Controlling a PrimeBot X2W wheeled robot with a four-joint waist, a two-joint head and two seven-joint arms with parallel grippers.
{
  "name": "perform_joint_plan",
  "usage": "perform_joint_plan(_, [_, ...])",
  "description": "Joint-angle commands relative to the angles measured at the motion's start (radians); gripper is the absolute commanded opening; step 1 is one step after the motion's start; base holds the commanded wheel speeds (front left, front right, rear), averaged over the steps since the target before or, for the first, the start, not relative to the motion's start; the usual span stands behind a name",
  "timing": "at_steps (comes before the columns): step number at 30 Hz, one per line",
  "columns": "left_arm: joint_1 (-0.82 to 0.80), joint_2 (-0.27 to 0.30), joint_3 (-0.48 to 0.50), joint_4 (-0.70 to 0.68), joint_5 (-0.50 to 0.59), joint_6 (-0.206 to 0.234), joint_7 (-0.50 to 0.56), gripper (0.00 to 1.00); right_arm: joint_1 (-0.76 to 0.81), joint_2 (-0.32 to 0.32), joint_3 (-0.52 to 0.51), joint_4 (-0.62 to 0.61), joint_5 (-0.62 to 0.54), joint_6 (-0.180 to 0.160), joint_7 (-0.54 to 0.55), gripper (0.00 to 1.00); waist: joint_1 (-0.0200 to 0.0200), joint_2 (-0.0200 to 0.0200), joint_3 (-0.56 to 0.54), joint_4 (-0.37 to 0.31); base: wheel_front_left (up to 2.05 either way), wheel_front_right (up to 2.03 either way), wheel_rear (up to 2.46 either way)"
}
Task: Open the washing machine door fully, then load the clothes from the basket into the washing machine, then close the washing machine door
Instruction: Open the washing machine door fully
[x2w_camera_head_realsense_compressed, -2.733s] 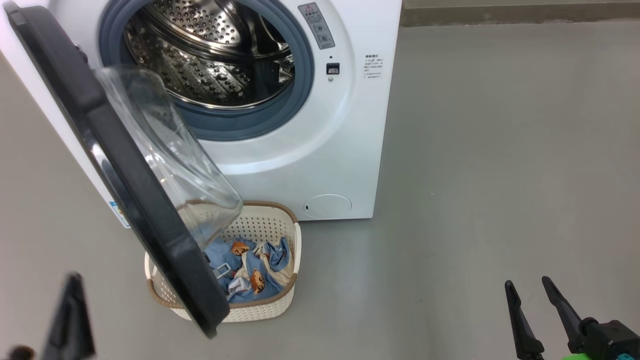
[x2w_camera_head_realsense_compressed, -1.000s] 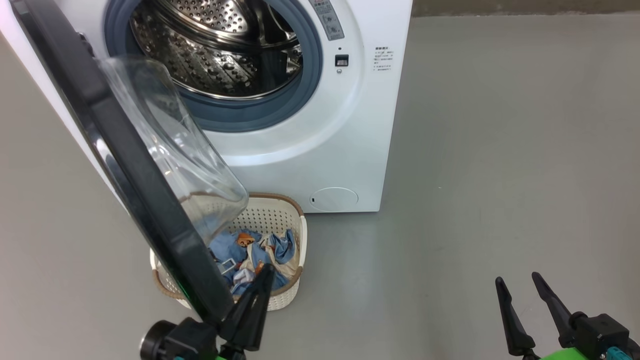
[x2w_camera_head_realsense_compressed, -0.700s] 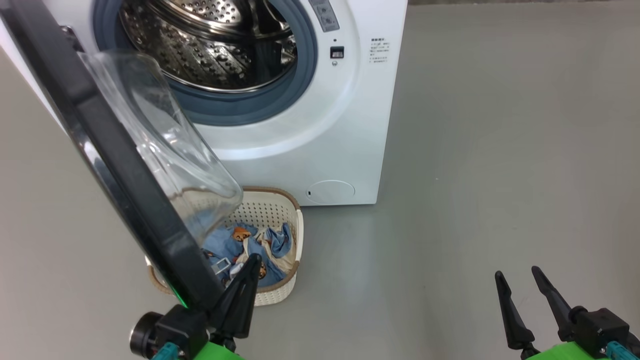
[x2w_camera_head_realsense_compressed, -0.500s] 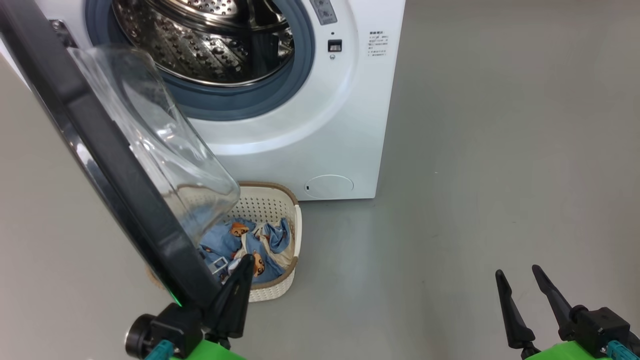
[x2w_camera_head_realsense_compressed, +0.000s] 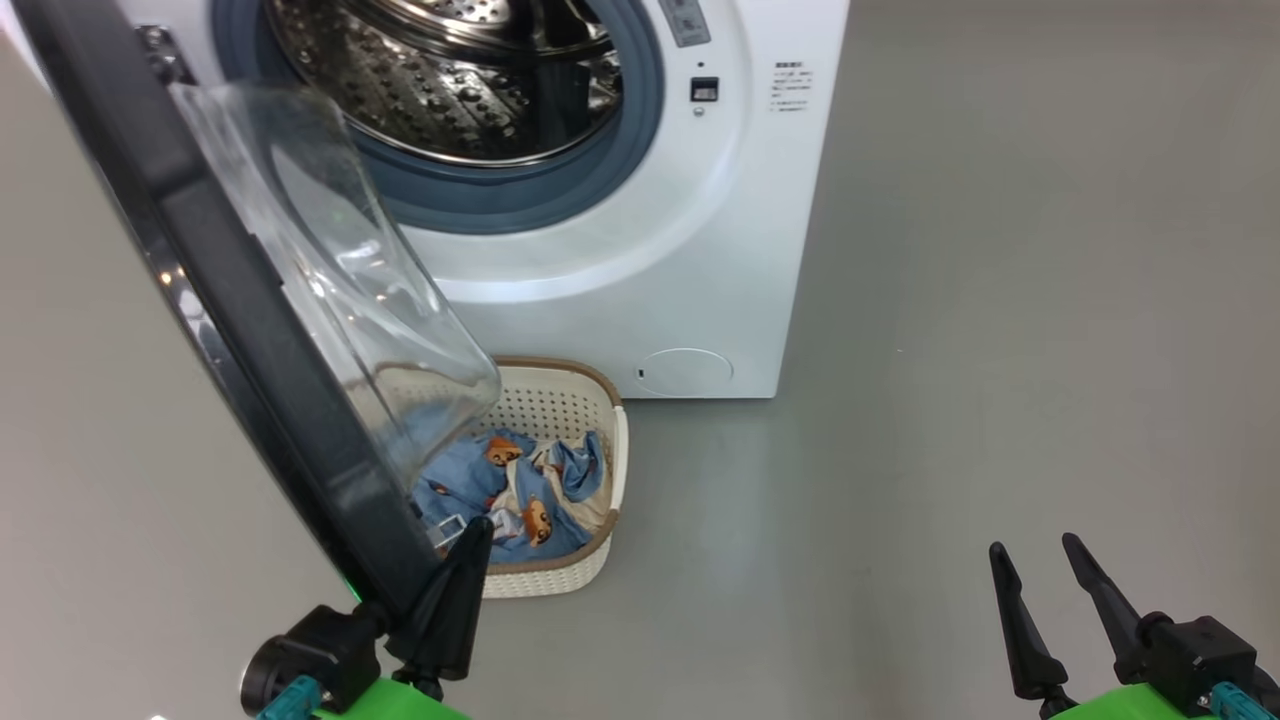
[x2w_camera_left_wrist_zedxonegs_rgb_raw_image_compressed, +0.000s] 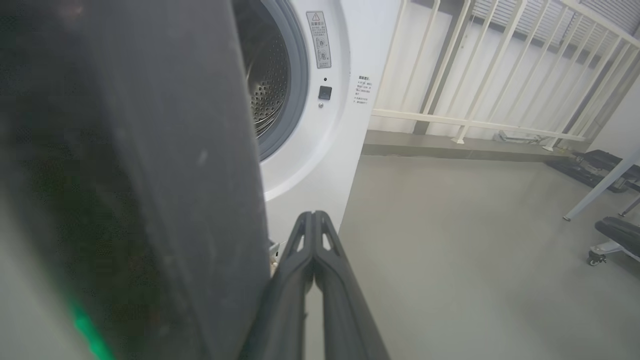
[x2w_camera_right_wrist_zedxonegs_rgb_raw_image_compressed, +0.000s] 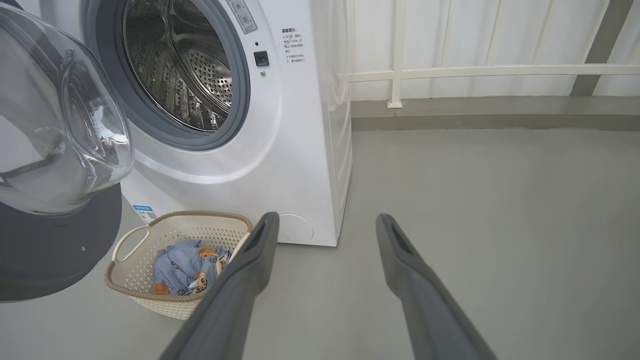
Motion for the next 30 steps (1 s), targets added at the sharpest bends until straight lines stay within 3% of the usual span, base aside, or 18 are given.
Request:
perform_joint_plan(1, [-0.036,0.017,0.059,-0.019,0.008,0.005,-0.006,0.0,-0.033,-0.009,0.022,-0.018,0.0,0.002,-0.012,1.0,0.0,0.0,-0.003,0.011,0.0,0.0,0.0])
perform_joint_plan(14, [0.024,0.012,0.105,-0.102,-0.003,0.032,-0.006,0.0,-0.032,-0.005,0.028,-0.003,0.007,0.002,-0.012,1.0,0.0,0.0,-0.003,0.072,0.0,0.0,0.0])
perform_joint_plan(30, [0.088,0.011,0.197,-0.103,0.011,0.063,-0.006,0.0,-0.023,-0.01,0.054,0.004,0.018,0.002,-0.012,1.0,0.0,0.0,-0.044,0.159,0.0,0.0,0.0])
